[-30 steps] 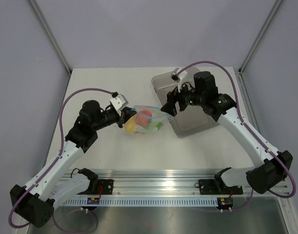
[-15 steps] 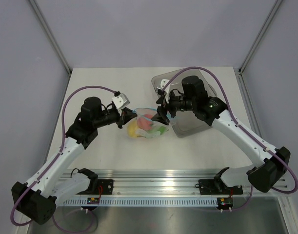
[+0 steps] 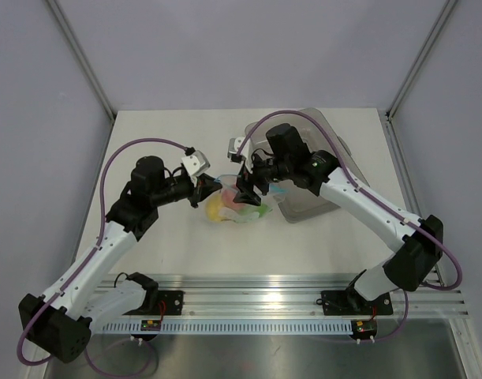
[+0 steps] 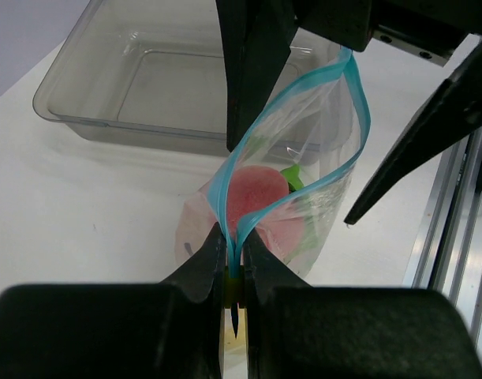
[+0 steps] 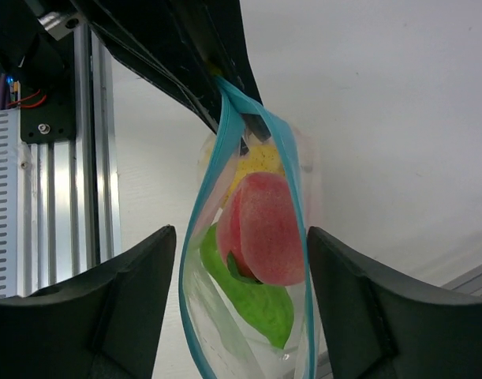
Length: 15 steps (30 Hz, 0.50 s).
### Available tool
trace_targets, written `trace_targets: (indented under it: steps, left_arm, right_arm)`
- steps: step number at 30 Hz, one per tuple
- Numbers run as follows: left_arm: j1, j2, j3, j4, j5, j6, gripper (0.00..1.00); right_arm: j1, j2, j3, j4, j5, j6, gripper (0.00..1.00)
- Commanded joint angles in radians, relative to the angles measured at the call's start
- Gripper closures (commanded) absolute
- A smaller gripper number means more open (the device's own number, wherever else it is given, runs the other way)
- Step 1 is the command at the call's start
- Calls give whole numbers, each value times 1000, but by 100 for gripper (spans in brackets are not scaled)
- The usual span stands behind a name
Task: Place the food in the zip-top bag and seal the zipper
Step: Adjust the zipper food storage bag at the center of the board.
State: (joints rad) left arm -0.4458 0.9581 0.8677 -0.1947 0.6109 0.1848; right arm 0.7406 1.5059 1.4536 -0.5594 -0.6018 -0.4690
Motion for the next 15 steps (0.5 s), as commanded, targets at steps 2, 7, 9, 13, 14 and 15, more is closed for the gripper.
trace_targets:
  steps: [2, 7, 9, 13, 14, 15]
  left_arm:
    - [4, -5, 51, 28, 35, 15, 100]
    - [4, -19, 54, -1, 35, 42, 100]
    - [6, -25, 63, -28, 24, 48, 27]
    - [22, -54, 56, -55, -14, 47, 1]
    - [27, -62, 47, -55, -19, 51, 1]
    - [33, -71, 33, -55, -17, 56, 1]
  right_arm:
    - [19, 0, 44, 7, 40, -5, 40]
    - [20, 1, 42, 47, 89, 9, 88]
    - [20, -6, 36, 62, 97, 6, 100]
    - [20, -16, 11, 95, 96, -11, 100]
    - [20, -16, 11, 93, 96, -17, 100]
    - [20, -16, 10, 93, 93, -19, 100]
